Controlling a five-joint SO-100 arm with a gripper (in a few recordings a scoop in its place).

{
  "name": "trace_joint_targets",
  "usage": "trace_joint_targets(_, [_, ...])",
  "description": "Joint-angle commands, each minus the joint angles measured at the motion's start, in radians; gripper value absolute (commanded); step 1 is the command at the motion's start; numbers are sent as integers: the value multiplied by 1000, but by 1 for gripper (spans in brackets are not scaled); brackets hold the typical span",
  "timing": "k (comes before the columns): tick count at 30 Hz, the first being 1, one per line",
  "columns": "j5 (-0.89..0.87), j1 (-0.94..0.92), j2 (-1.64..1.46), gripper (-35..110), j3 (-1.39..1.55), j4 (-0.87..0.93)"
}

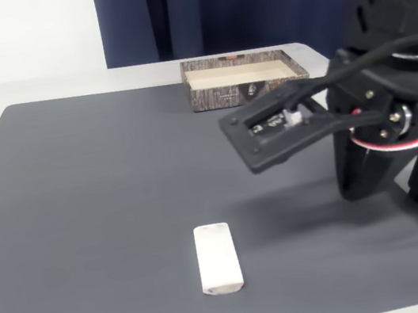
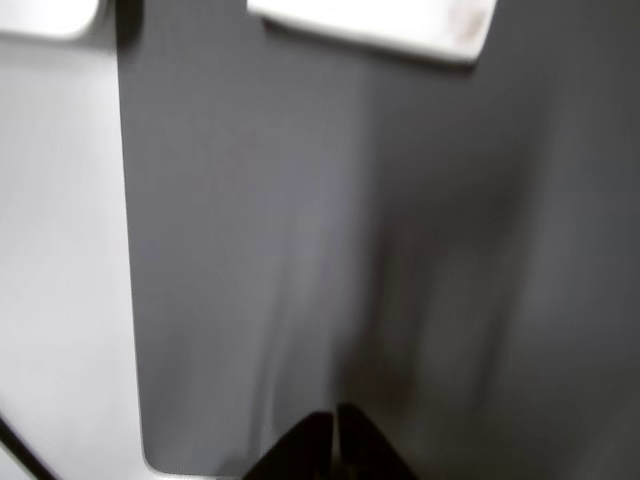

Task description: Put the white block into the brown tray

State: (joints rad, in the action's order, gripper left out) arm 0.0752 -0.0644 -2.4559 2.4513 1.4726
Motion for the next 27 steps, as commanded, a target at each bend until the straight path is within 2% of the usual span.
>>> trace_joint_targets(1, [9, -2, 84, 0, -89, -2])
trace_joint_targets(16, [-64, 26, 407, 0, -305, -170])
trace_joint_targets(22, [-184, 20, 485, 0, -353, -176])
trace_joint_targets(27, [-196, 15, 525, 0, -380, -176])
